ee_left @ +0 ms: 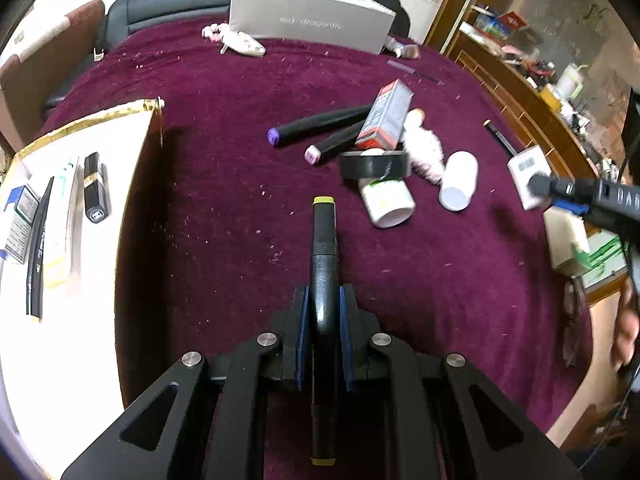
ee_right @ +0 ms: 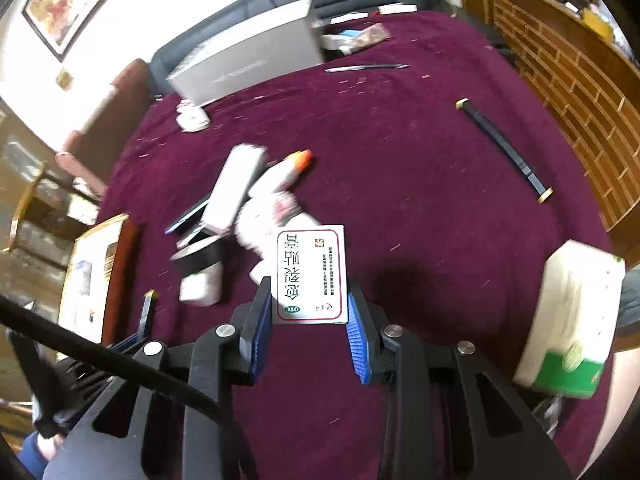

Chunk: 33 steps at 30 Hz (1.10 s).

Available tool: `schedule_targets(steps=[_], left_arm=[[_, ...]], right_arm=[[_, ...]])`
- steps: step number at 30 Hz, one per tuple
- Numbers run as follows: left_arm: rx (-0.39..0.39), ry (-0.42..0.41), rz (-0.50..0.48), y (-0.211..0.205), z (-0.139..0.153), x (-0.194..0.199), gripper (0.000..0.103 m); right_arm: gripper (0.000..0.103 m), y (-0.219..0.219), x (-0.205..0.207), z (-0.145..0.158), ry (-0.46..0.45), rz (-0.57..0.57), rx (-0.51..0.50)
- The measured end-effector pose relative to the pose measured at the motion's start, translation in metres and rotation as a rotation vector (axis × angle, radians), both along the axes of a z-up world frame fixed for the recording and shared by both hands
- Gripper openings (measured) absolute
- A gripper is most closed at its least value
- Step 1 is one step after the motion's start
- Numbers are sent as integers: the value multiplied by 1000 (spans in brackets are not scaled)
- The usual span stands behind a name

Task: Organize objects
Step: 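Carry the marker and white box over the tray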

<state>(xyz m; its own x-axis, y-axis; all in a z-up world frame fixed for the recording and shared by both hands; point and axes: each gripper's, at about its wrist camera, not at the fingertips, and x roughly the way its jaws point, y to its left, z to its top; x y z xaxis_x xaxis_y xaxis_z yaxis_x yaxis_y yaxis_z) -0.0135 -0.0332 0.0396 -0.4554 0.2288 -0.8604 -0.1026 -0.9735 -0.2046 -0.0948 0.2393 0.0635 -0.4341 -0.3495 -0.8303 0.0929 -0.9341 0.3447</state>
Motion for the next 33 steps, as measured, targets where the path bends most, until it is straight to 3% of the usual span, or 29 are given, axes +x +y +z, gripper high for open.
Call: schedule_targets(steps=[10, 18, 33], left_arm=[[40, 60, 33, -34, 35, 17, 11], [60, 94, 125, -98, 48, 39, 11], [-1, 63, 310, -225, 27, 70, 12]], right_arm=[[31, -75, 35, 23, 40, 173, -5], [31, -136, 44, 27, 48, 274, -10], [32, -284, 38, 18, 43, 460, -89]])
